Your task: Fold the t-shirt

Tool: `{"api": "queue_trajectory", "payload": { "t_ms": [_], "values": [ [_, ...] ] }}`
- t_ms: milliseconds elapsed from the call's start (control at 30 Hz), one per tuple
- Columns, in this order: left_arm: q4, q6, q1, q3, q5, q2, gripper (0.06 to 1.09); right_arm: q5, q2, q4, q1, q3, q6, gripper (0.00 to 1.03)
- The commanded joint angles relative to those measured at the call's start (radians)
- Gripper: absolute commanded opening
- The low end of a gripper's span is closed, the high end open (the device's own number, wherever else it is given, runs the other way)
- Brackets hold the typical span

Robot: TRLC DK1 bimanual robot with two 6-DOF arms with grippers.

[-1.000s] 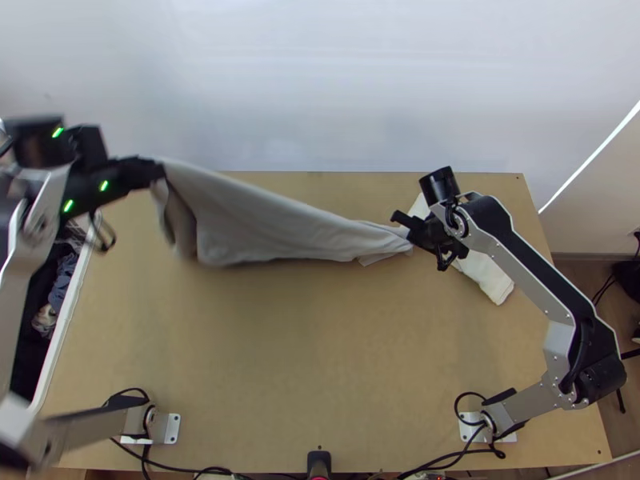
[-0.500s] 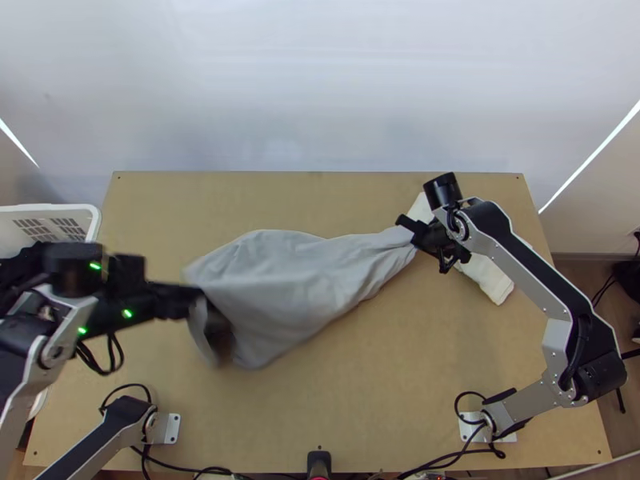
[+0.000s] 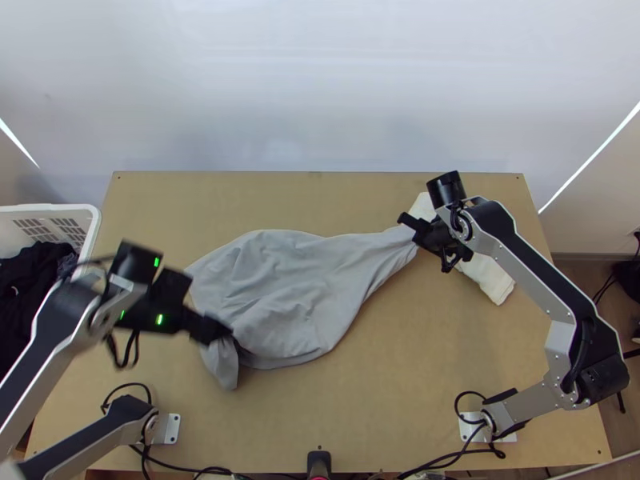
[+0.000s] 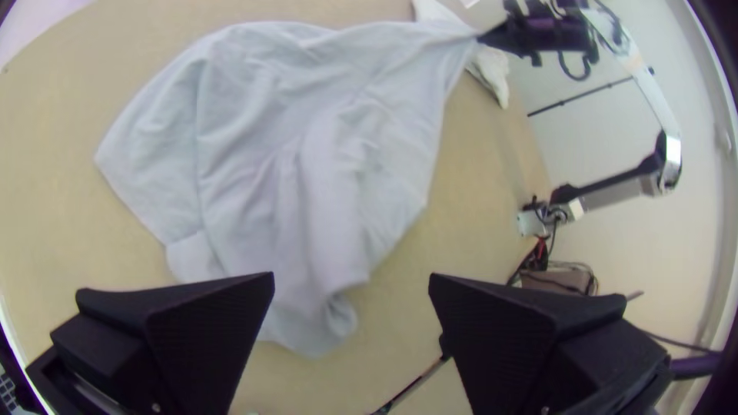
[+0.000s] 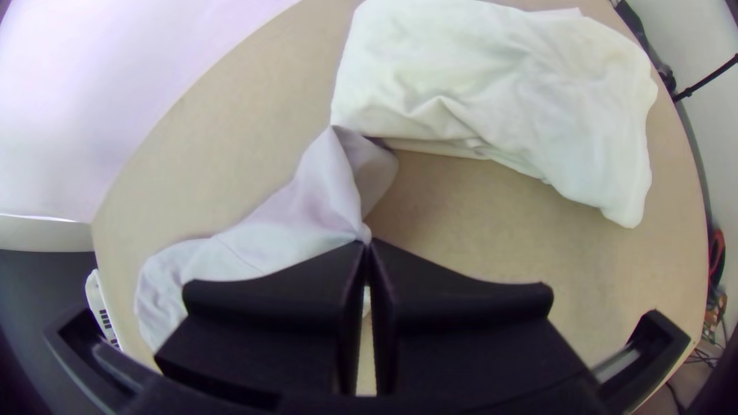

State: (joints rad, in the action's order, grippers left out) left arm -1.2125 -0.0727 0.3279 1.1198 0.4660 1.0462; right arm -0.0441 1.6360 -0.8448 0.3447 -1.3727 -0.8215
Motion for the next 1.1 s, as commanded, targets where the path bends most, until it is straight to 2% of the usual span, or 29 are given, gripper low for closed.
{"api": "queue_trajectory", "payload": {
  "t_ms": [0, 67, 133, 200, 300, 633, 800, 833, 900, 933, 1000, 1067],
  "values": [
    [0.054, -0.002, -0.219, 0.167, 0.023, 0.328, 1.04, 0.000, -0.001, 0.004, 0.000, -0.002, -0.001, 0.03],
    [0.091, -0.030, -0.270, 0.221, 0.051, 0.433, 1.04, 0.000, -0.002, 0.004, -0.001, -0.003, 0.001, 0.03],
    [0.174, -0.056, -0.303, 0.235, 0.039, 0.523, 1.04, 0.000, -0.002, 0.004, -0.003, -0.008, 0.001, 0.03],
    [0.238, -0.053, -0.320, 0.238, 0.017, 0.589, 1.04, 0.000, -0.002, 0.004, -0.004, -0.009, 0.001, 0.03],
    [0.258, -0.024, -0.322, 0.253, -0.006, 0.653, 1.04, 0.000, -0.005, 0.004, -0.006, -0.012, 0.001, 0.03],
    [0.487, 0.037, -0.283, 0.187, -0.188, 0.758, 1.04, 0.000, 0.004, 0.016, 0.000, -0.014, -0.008, 0.03],
    [0.524, 0.044, -0.244, 0.163, -0.230, 0.782, 1.03, 0.000, 0.008, 0.018, 0.002, -0.023, -0.010, 0.03],
    [0.531, 0.042, -0.236, 0.160, -0.233, 0.781, 0.99, 0.000, 0.008, 0.018, 0.002, -0.023, -0.010, 0.03],
    [0.548, 0.054, -0.216, 0.143, -0.233, 0.759, 0.79, 0.000, 0.010, 0.016, 0.002, -0.023, -0.010, 0.03],
    [0.590, 0.053, -0.211, 0.121, -0.231, 0.736, 0.62, 0.000, 0.010, 0.016, 0.002, -0.023, -0.010, 0.03],
    [0.714, 0.039, -0.204, 0.064, -0.231, 0.672, 0.10, 0.000, 0.008, 0.018, 0.000, -0.023, -0.010, 0.03],
    [0.777, 0.007, -0.207, 0.051, -0.227, 0.638, 0.09, 0.000, 0.008, 0.016, 0.000, -0.023, -0.010, 0.03]
  ]
}}
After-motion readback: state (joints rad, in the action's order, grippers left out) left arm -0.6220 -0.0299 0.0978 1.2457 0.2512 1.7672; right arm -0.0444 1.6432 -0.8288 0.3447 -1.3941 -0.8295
